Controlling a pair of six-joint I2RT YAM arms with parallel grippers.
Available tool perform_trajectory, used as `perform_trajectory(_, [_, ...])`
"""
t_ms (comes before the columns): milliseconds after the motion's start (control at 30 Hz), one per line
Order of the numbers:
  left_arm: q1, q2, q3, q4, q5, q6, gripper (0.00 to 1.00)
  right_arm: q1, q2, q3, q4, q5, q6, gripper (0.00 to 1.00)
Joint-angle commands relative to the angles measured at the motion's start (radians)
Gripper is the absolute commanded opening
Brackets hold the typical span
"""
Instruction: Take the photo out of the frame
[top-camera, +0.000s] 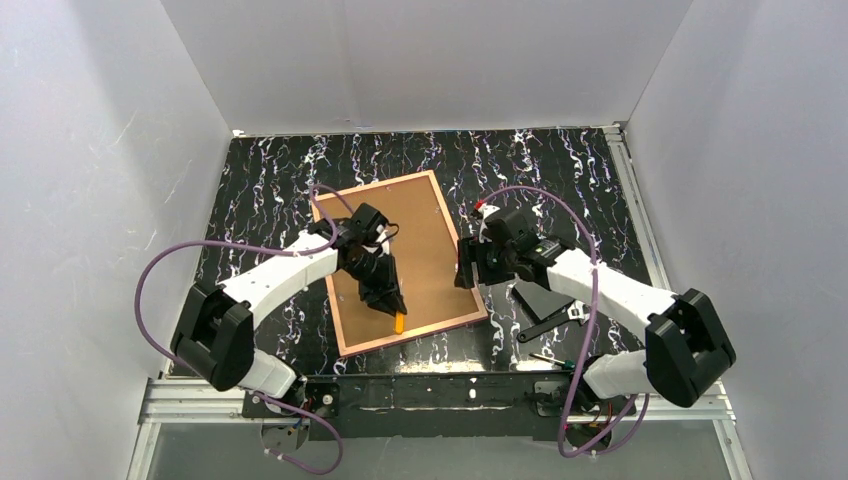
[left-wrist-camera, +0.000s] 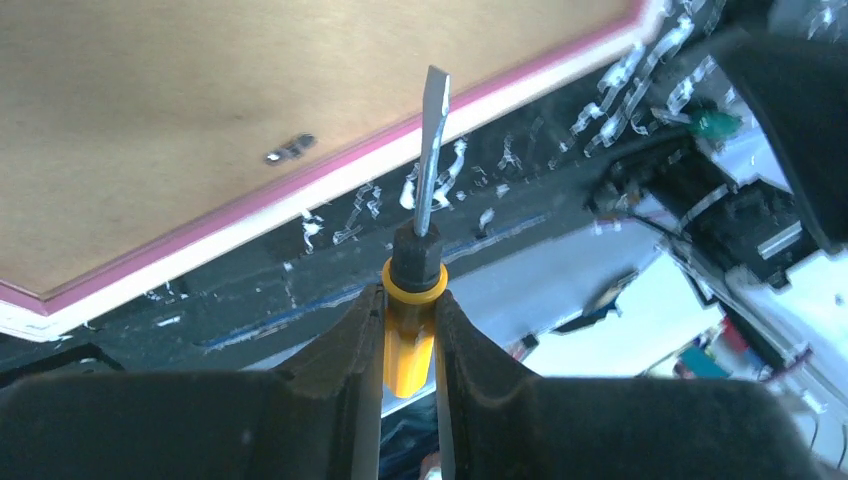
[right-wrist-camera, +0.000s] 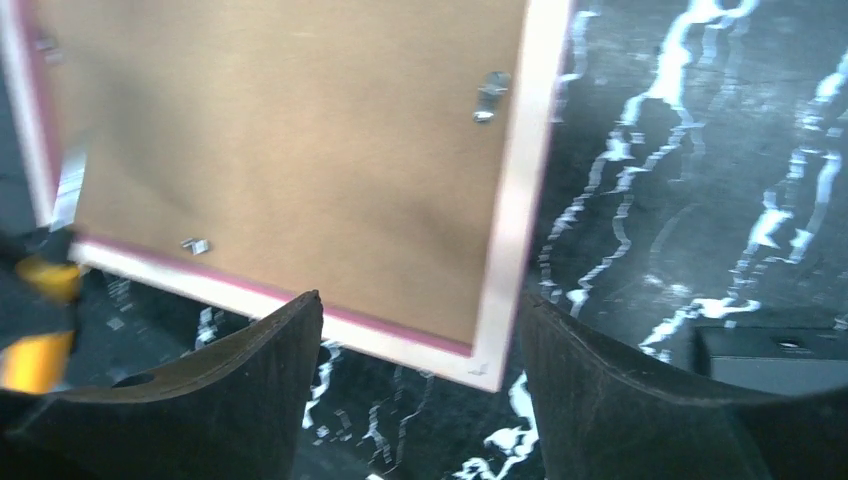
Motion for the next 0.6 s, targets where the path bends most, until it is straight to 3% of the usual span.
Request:
perform_trajectory(0, [0.004, -0.069, -0.136, 0.1, -0.112, -0.207, 0.0, 0.029, -0.09, -0.004, 0.106, -0.23, 0.059, 0.81])
perform_trajectory(67, [0.004, -0.061, -0.158, 0.193, -0.118, -0.322, 0.0, 0.094, -0.144, -0.038, 0.19, -0.246, 0.074, 0.84])
perform_trajectory(233, [-0.004, 0.013, -0.122, 0.292, -0.01, -0.559, 0.0, 0.263, -0.22, -0.074, 0.211, -0.018, 0.011, 0.81])
perform_trajectory(300, [-0.013, -0.029, -0.155, 0.314, -0.063, -0.7, 0.0, 0.321, -0.244, -0.084, 0.195, 0.114, 0.009, 0.8])
perform_trajectory(367, [-0.028, -0.052, -0.242, 0.442, -0.062, -0.9, 0.0, 0.379, -0.246, -0.09, 0.212, 0.297, 0.052, 0.76])
perform_trajectory(467, [-0.064, -0.03, -0.315, 0.652, -0.067, -1.091, 0.0, 0.414, -0.208, -0.07, 0.24, 0.424, 0.106, 0.67])
perform_trajectory(567, [-0.078, -0.034, -0.324, 0.72, -0.066, -1.13, 0.0, 0.415, -0.152, -0.063, 0.254, 0.407, 0.147, 0.55])
